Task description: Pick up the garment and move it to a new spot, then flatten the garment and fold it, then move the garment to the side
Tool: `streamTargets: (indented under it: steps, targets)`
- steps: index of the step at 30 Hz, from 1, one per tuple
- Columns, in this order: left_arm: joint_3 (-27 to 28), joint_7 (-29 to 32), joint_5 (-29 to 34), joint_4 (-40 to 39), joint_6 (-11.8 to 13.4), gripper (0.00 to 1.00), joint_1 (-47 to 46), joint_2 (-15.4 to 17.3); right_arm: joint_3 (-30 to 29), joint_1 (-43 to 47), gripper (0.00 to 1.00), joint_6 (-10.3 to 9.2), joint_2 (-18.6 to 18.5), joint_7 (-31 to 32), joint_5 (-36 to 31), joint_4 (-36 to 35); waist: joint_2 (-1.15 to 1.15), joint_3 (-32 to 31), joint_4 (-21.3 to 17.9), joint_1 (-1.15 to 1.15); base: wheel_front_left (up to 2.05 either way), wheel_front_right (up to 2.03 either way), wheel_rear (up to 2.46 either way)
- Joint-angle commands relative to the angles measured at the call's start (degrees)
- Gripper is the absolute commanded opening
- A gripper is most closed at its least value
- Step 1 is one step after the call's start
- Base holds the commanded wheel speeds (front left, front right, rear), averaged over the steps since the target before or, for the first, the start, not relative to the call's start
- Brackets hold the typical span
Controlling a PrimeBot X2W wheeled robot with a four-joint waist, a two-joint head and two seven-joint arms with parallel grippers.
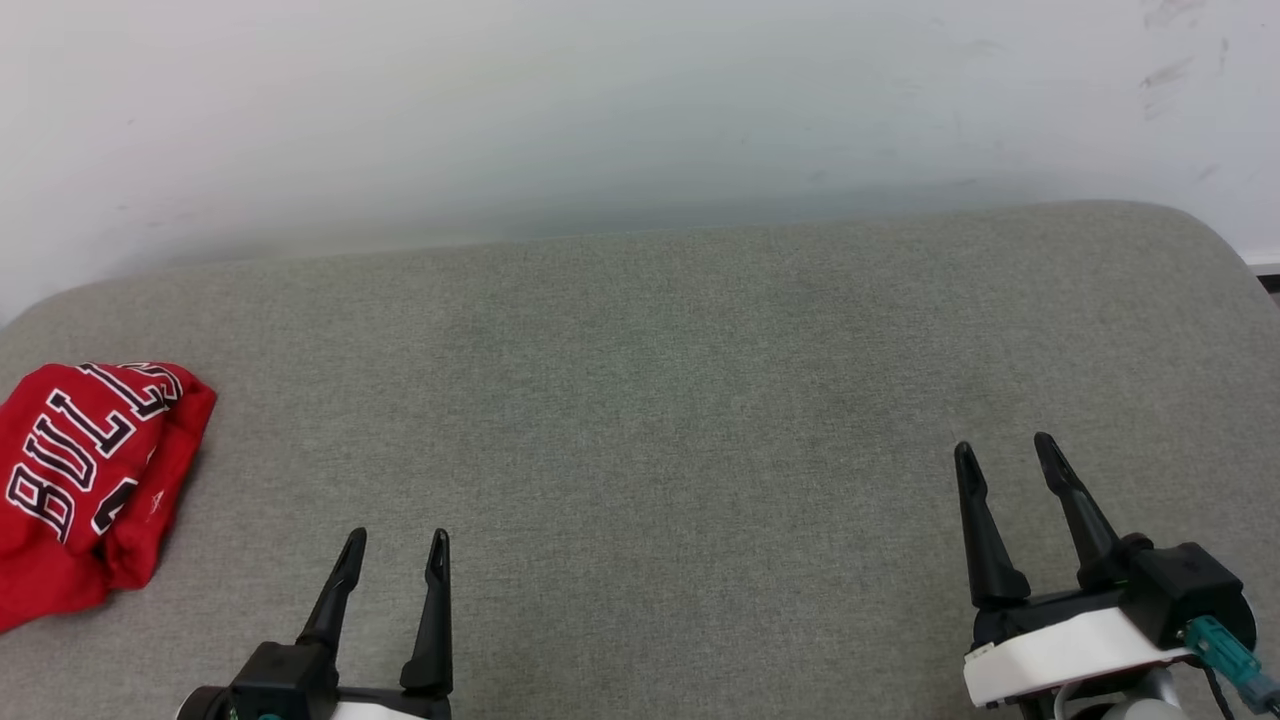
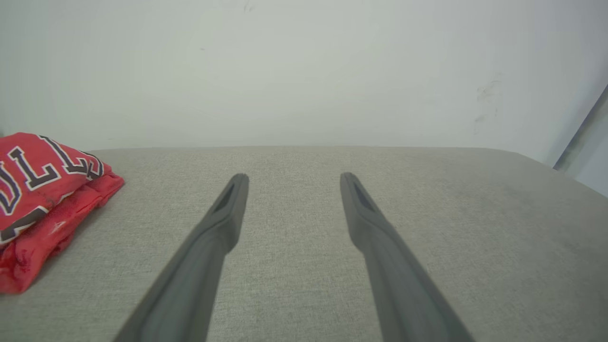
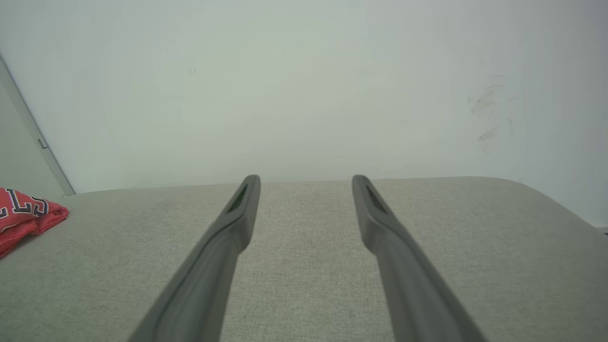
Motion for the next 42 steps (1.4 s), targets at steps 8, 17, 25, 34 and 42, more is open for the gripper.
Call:
streamTargets:
  steps: [8,17,25,34,42]
  targets:
    - [0.66,-1.15,4.38,-1.02,-0.72,1.00,0.54,-0.30,0.11,0.80,1.00,-0.02,0.08,-1.13,-2.66,0.49,0.00,-0.02,-0.07,0.00,0.00,0.00,0.00]
    - [0.83,-1.11,1.93,-0.37,-1.02,1.00,0.55,-0.33,0.50,1.06,1.00,-0.02,0.08,-1.12,-2.09,0.97,0.00,-0.13,1.17,0.00,0.00,0.00,0.00]
    - [2.19,-1.11,0.53,0.21,-0.96,1.00,0.53,-0.31,2.21,1.67,1.00,-0.02,0.08,-1.11,-1.73,0.75,0.00,-0.34,5.35,0.00,0.00,0.00,0.00]
    - [4.69,-1.11,0.66,-0.01,-0.80,1.00,1.25,-0.31,5.33,2.28,1.00,-0.02,0.08,-1.11,-2.72,0.16,0.00,-1.23,13.25,0.00,0.00,0.00,0.00]
    - [6.09,-1.11,1.28,-0.35,-0.83,1.00,2.34,-0.32,5.67,2.93,1.00,-0.02,0.07,-1.11,-2.83,0.21,0.00,-1.98,20.40,0.00,0.00,0.00,0.00]
